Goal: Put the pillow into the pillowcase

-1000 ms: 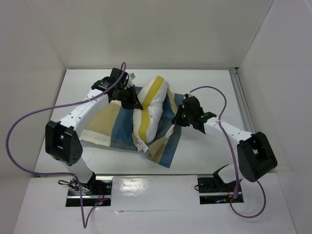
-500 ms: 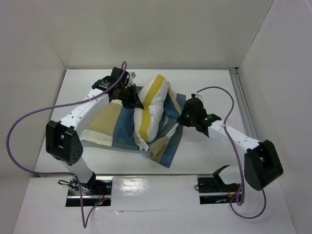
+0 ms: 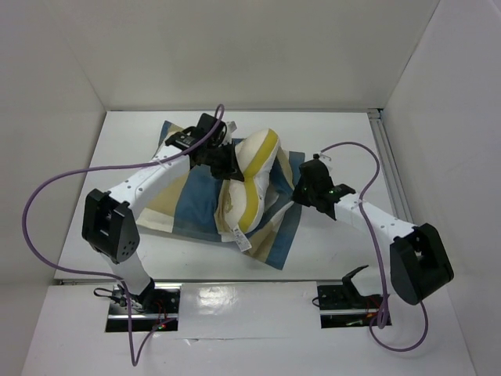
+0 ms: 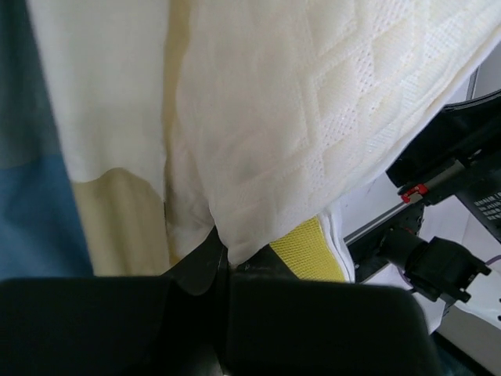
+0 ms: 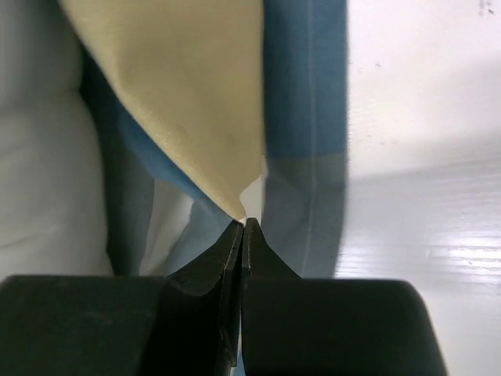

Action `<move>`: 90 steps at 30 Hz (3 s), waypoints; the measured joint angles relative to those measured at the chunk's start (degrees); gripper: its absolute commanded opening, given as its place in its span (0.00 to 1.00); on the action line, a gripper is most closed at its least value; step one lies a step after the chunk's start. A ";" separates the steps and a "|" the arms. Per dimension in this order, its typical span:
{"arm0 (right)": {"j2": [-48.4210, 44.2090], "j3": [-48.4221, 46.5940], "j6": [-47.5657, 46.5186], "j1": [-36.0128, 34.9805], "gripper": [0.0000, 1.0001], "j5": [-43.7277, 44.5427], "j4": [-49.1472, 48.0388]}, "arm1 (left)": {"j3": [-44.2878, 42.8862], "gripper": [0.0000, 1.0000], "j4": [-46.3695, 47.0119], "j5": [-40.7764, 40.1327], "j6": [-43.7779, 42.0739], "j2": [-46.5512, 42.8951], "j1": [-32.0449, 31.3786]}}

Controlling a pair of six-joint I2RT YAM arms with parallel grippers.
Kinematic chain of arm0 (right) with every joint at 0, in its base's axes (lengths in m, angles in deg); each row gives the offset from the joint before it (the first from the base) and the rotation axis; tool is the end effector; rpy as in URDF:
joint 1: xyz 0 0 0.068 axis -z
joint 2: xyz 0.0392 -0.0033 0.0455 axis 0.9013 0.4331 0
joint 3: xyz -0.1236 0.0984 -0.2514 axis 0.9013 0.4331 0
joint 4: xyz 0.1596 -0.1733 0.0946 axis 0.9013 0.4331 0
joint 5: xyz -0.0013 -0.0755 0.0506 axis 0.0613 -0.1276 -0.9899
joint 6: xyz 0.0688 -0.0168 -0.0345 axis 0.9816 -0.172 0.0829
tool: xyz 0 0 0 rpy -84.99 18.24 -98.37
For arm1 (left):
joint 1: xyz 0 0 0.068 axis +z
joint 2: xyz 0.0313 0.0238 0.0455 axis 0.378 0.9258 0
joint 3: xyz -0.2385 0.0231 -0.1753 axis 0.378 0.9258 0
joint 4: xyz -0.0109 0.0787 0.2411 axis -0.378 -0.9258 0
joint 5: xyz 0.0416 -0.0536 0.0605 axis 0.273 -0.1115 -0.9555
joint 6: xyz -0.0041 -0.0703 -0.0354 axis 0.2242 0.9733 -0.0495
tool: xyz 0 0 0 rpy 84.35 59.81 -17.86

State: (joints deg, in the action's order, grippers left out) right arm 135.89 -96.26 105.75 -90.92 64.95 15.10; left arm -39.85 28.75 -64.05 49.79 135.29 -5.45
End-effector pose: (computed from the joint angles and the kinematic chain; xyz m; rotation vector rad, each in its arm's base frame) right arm 0.2538 0.1128 0.2202 0.3824 2.3611 0.3381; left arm 0.3398 -0.1996 0.3107 -0.0662 2.5729 -0.8155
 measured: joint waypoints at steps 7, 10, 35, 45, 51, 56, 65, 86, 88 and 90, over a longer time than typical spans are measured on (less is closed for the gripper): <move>1.07 -4.42 -1.14 -0.90 0.34 0.83 1.29 | -0.20 0.00 0.37 -0.66 -0.17 1.49 -1.68; 1.81 -5.55 -1.40 -2.08 0.44 1.22 1.33 | -0.02 0.00 0.50 -0.55 -0.22 1.55 -1.68; 25.29 -15.74 -1.66 -10.40 0.20 -0.66 -8.46 | 0.72 0.00 -0.55 -3.19 -0.63 1.97 -0.79; 20.37 -11.45 0.46 -7.85 0.00 1.42 -10.03 | 5.01 0.00 -0.02 -3.65 -0.81 -0.68 1.73; 7.02 0.35 4.96 -0.24 0.00 -6.16 -16.04 | 11.89 0.00 2.62 -3.13 -1.84 -4.13 4.66; 5.79 2.89 6.95 1.99 0.00 -10.60 -17.35 | 12.24 0.00 2.86 -3.52 -2.16 -4.26 3.80; 5.73 0.31 3.78 2.71 0.00 -10.10 -17.25 | -6.05 1.00 -7.37 -11.52 -6.43 -1.33 -4.66; 5.73 -0.55 1.79 2.19 0.00 -7.54 -16.74 | -36.26 0.80 -8.20 -19.71 -1.60 28.68 -11.87; 5.73 -0.55 1.79 2.19 0.00 -7.56 -16.70 | -36.33 0.05 -8.41 -20.44 -1.25 29.16 -12.09; 5.73 -0.55 1.79 2.12 0.00 -7.58 -16.65 | -36.20 0.00 -9.05 -21.16 -1.92 29.57 -12.15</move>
State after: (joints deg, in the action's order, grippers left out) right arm 141.61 -96.81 107.54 -88.80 57.37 -1.56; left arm -76.05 19.70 -85.20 47.86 164.86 -17.60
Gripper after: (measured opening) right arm 0.009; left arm 0.158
